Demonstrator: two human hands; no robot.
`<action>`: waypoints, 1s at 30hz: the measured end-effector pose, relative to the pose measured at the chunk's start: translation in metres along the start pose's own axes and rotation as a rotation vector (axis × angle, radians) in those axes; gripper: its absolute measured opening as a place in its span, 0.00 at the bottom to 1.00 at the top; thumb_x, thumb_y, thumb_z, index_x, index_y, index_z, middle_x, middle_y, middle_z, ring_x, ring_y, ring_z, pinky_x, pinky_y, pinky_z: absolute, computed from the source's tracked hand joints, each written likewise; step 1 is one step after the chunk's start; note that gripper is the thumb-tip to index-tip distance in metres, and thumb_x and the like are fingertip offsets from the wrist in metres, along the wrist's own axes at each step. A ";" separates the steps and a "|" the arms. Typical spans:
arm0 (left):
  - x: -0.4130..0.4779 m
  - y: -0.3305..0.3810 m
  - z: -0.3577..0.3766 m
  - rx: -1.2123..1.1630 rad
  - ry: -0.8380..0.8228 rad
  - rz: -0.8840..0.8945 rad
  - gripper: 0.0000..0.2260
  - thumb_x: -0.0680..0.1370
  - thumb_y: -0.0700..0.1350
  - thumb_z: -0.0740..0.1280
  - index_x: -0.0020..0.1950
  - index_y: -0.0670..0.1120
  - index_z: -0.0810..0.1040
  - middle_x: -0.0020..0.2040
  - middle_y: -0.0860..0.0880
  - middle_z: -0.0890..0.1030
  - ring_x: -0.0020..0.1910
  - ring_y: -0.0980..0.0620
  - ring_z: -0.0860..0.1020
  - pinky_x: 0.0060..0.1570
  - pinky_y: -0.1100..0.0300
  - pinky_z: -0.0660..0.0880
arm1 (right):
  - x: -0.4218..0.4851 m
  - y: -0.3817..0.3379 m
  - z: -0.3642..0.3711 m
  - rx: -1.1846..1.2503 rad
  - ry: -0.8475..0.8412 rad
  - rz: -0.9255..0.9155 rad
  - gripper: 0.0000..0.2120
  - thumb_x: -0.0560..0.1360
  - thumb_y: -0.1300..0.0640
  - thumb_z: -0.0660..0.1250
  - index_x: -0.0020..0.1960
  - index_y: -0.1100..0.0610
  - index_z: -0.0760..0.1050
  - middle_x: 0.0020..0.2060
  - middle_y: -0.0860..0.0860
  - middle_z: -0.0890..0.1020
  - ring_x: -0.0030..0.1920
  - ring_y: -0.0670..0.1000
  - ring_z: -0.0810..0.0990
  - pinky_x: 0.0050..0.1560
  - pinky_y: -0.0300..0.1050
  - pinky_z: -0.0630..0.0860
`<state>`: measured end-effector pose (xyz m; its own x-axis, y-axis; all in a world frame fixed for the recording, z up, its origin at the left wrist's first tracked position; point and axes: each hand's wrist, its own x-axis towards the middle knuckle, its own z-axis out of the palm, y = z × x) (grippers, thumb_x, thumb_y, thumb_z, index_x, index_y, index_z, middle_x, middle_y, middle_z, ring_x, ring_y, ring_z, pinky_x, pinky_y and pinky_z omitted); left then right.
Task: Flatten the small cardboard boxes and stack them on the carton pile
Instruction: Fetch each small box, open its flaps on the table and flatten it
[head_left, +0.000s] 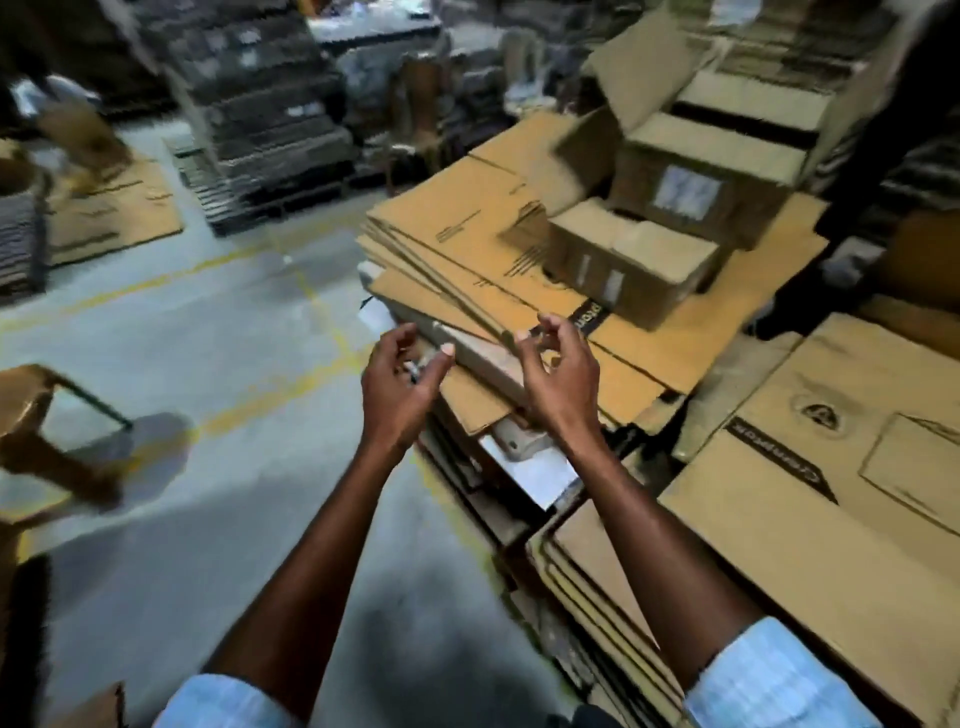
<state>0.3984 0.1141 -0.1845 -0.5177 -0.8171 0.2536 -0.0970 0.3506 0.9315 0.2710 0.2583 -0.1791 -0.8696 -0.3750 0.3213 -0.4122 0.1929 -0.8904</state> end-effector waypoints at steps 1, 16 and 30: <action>0.018 0.009 0.011 -0.047 -0.031 0.009 0.20 0.75 0.55 0.76 0.63 0.48 0.79 0.56 0.48 0.82 0.53 0.52 0.81 0.53 0.54 0.80 | 0.015 -0.001 -0.013 0.005 0.041 0.000 0.19 0.80 0.42 0.67 0.66 0.50 0.76 0.61 0.49 0.81 0.58 0.47 0.80 0.58 0.46 0.78; 0.250 0.115 0.199 -0.041 -0.380 0.108 0.37 0.74 0.62 0.75 0.79 0.54 0.65 0.77 0.46 0.69 0.73 0.46 0.70 0.68 0.47 0.73 | 0.262 0.009 -0.134 -0.193 0.490 0.117 0.36 0.76 0.39 0.72 0.77 0.50 0.63 0.75 0.55 0.68 0.75 0.56 0.66 0.72 0.53 0.67; 0.417 0.111 0.409 -0.083 -0.623 -0.207 0.32 0.72 0.57 0.78 0.71 0.45 0.74 0.63 0.43 0.81 0.57 0.42 0.82 0.57 0.44 0.82 | 0.408 0.112 -0.190 -0.204 0.743 0.602 0.37 0.74 0.43 0.75 0.77 0.55 0.65 0.68 0.57 0.76 0.68 0.59 0.75 0.63 0.54 0.76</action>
<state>-0.1755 -0.0003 -0.0818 -0.8928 -0.4374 -0.1074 -0.1938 0.1579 0.9682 -0.1821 0.2995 -0.0864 -0.8709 0.4912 0.0145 0.1788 0.3441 -0.9217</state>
